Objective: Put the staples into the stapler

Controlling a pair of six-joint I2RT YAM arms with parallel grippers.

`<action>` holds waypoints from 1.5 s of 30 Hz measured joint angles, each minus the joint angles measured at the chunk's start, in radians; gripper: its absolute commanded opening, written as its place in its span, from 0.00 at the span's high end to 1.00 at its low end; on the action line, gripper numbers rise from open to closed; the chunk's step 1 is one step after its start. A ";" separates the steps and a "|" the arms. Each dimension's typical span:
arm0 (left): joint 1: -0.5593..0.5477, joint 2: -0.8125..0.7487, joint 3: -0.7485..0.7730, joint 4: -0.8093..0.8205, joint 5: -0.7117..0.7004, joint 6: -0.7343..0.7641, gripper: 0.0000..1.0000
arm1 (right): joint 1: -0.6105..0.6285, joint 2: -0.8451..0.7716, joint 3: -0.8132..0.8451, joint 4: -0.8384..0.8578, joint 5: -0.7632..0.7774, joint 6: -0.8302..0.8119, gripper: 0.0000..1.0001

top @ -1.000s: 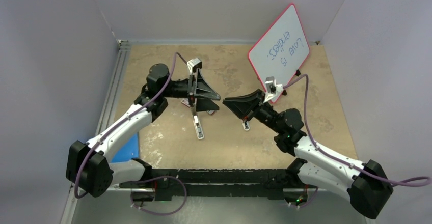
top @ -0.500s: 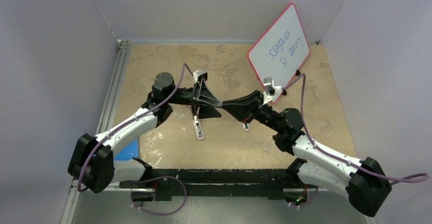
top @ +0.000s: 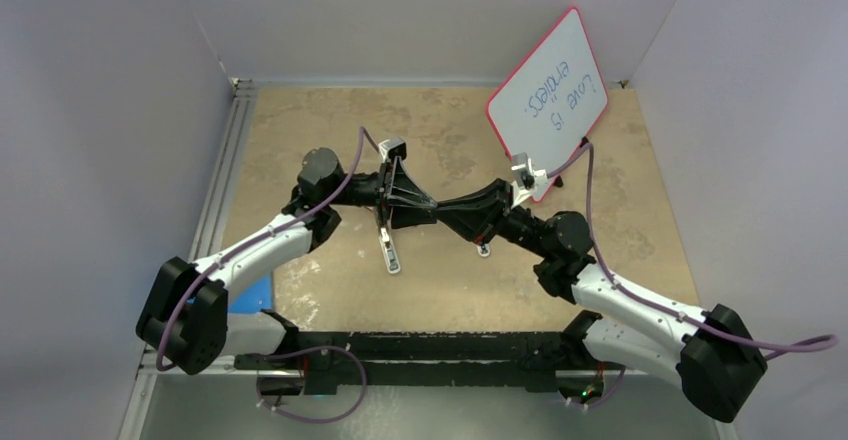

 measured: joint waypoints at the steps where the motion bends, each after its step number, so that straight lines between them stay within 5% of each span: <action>1: 0.000 0.000 -0.002 0.005 0.000 -0.006 0.67 | 0.000 0.001 0.000 0.000 -0.002 0.000 0.84; 11: 0.000 0.000 -0.031 0.058 -0.009 -0.041 0.67 | 0.000 0.001 0.000 -0.002 -0.016 -0.011 0.85; 21: 0.000 0.000 -0.056 0.091 -0.026 -0.071 0.58 | 0.000 -0.004 -0.001 0.011 -0.018 -0.020 0.85; 28: 0.000 0.000 -0.067 0.114 -0.041 -0.093 0.73 | 0.000 -0.013 -0.007 0.008 -0.020 -0.027 0.85; 45: 0.000 -0.025 -0.079 0.120 -0.060 -0.092 0.86 | 0.000 -0.013 -0.008 0.004 -0.020 -0.039 0.83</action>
